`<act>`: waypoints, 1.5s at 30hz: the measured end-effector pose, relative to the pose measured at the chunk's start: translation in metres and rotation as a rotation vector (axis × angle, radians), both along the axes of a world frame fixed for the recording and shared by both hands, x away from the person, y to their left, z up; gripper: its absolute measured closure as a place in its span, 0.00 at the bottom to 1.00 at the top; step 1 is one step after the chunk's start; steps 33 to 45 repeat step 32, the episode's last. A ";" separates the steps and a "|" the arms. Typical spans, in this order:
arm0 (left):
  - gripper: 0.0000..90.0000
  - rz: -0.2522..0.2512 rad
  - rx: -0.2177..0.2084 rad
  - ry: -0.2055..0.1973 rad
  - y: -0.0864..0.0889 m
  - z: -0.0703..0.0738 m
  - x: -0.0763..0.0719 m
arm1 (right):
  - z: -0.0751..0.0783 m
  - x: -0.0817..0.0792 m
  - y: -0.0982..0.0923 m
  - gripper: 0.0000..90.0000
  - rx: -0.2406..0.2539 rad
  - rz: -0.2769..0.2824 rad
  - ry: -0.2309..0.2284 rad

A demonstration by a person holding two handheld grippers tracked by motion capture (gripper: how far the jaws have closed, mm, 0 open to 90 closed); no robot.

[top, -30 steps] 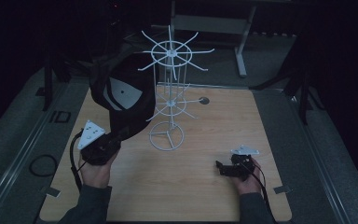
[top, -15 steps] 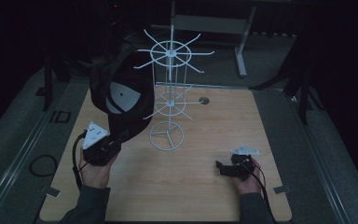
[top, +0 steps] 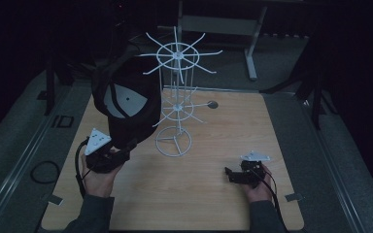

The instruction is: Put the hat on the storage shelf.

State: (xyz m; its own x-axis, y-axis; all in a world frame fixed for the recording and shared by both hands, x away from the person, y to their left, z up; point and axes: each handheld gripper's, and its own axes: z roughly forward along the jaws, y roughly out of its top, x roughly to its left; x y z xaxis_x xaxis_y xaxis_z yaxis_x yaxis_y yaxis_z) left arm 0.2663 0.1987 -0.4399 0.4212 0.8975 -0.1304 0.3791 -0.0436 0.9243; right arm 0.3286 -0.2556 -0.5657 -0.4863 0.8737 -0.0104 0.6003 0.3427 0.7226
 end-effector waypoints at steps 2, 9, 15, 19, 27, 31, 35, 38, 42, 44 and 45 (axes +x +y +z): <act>0.55 0.007 -0.007 0.001 0.002 0.000 -0.001 | 0.000 0.000 0.000 0.14 0.000 0.001 -0.001; 0.40 0.000 -0.018 0.008 0.006 -0.001 -0.003 | 0.000 0.000 0.000 0.14 0.000 0.000 -0.001; 0.33 -0.011 -0.028 -0.004 0.006 0.002 -0.008 | 0.000 0.000 0.000 0.14 0.000 0.000 -0.001; 0.32 -0.024 -0.039 -0.005 0.008 0.004 -0.012 | 0.000 0.000 0.000 0.14 0.000 0.000 -0.001; 0.31 -0.029 -0.071 -0.013 0.015 0.007 -0.020 | 0.000 0.000 0.000 0.14 0.000 0.000 -0.001; 0.31 -0.035 -0.079 -0.016 0.017 0.009 -0.023 | 0.000 0.000 0.000 0.14 0.000 0.000 -0.001; 0.32 -0.034 -0.081 -0.016 0.017 0.009 -0.023 | 0.000 0.000 0.000 0.14 0.000 0.000 -0.001; 0.32 -0.034 -0.081 -0.016 0.017 0.009 -0.023 | 0.000 0.000 0.000 0.14 0.000 0.000 -0.001; 0.32 -0.034 -0.081 -0.016 0.017 0.009 -0.023 | 0.000 0.000 0.000 0.14 0.000 0.000 -0.001; 0.32 -0.034 -0.081 -0.016 0.017 0.009 -0.023 | 0.000 0.000 0.000 0.14 0.000 0.000 -0.001; 0.32 -0.034 -0.081 -0.016 0.017 0.009 -0.023 | 0.000 0.000 0.000 0.14 0.000 0.000 -0.001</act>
